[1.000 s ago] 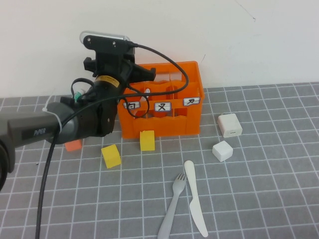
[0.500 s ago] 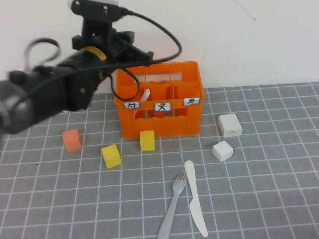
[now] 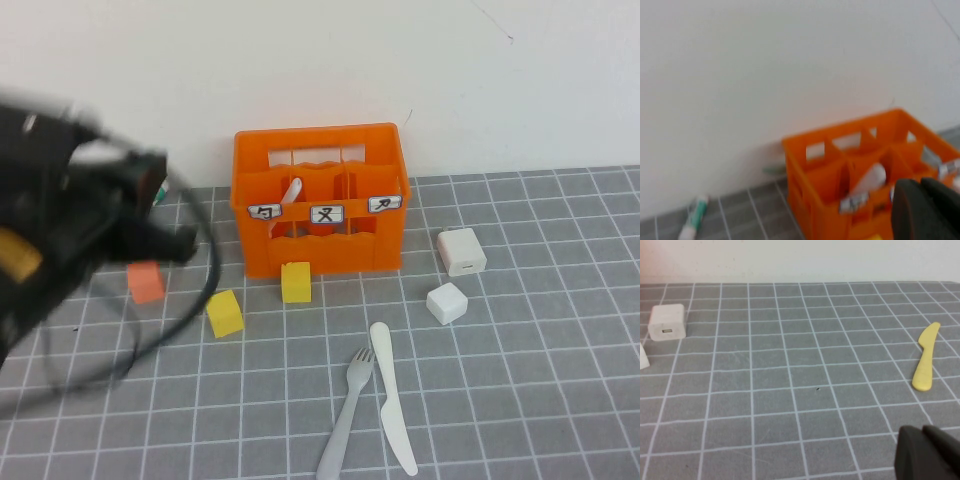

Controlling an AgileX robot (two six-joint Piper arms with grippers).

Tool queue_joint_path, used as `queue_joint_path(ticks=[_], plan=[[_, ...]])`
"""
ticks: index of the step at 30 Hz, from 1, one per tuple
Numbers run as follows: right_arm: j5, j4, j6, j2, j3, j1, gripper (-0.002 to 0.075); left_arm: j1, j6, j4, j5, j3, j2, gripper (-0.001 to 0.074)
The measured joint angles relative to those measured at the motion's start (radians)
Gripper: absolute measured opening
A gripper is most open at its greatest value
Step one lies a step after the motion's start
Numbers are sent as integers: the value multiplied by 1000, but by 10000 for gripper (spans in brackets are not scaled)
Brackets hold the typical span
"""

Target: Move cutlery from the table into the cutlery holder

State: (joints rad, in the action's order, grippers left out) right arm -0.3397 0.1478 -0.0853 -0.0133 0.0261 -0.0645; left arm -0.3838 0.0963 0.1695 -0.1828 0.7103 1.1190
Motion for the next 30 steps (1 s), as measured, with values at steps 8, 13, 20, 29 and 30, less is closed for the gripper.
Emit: queue_joint_path(ticks=[8, 13, 20, 29, 30], plan=[[0, 0, 0, 0, 0, 0, -3, 10, -2, 8, 54, -235, -249, 0], [0, 0, 0, 0, 0, 0, -3, 12, -2, 11, 59, -328, -392, -1], [0, 0, 0, 0, 0, 0, -3, 35, -2, 61, 65, -466, -596, -1], [0, 0, 0, 0, 0, 0, -3, 135, -2, 94, 59, -648, -796, -1], [0, 0, 0, 0, 0, 0, -3, 157, -2, 94, 61, -657, -816, -1]])
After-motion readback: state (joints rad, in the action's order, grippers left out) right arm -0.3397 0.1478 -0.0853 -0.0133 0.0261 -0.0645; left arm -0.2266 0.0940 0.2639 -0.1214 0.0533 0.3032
